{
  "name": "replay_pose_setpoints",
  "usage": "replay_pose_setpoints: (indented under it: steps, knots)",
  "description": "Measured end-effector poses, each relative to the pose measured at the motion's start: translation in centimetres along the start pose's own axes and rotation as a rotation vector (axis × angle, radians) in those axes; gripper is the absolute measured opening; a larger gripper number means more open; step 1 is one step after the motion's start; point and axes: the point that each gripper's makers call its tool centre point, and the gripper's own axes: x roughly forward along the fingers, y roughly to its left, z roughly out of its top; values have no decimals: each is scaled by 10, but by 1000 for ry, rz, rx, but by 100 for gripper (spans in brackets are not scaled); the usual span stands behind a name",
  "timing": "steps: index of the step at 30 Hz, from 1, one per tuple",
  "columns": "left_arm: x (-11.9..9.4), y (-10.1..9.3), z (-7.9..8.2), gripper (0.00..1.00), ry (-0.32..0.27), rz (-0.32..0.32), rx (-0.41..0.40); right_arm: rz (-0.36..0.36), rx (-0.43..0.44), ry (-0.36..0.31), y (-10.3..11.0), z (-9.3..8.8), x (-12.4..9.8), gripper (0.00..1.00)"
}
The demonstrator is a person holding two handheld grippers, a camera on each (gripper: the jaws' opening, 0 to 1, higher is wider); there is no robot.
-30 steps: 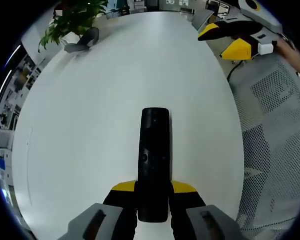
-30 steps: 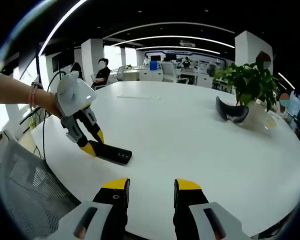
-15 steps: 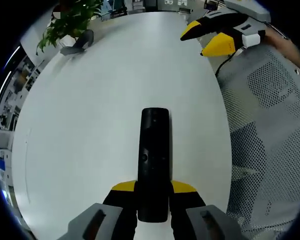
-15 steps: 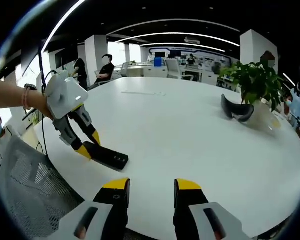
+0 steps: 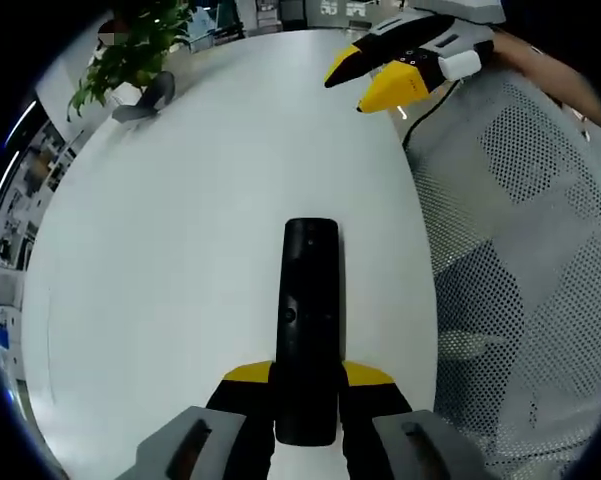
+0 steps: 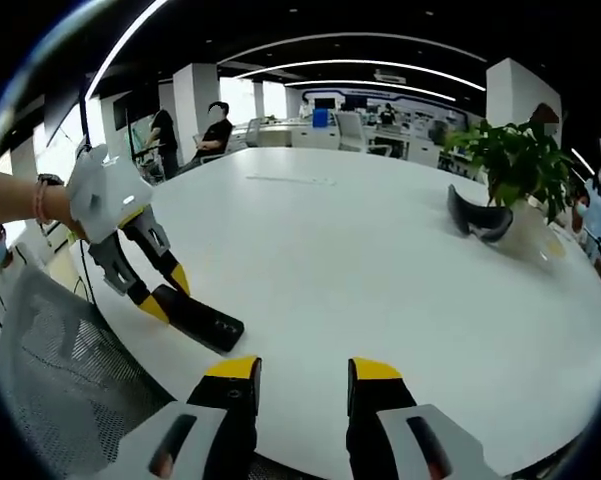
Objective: Press the specified remote control buttons in sequence, fully releasing each button before pressing the next.
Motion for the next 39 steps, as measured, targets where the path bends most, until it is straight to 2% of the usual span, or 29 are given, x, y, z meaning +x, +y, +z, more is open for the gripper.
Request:
replay_pose_setpoints:
  steps: [4,7,22,30,32,37,39]
  knots:
    - [0,-6,-1,23,-4,-4,1,1,-5,5,1,-1,0,32]
    - [-1,-15,-2,23,9,-12,37,1,-6,8,1,-1,0,32]
    - [-3,-31,-6,23,10,-22,47,24,-19,20,6,-3,2,30]
    - [-4,-35,-7,24,-23,-19,44,48,-32,24,10,-3,3,29]
    - [-4,-35,-8,24,-42,-21,31,89,-43,30,18,-3,4,28]
    - [-4,-35,-7,24,-59,-25,25,284,-35,22,52,11,3,22]
    - [-4,-35,-7,24,-51,-27,26,334,-93,37,63,14,2,19]
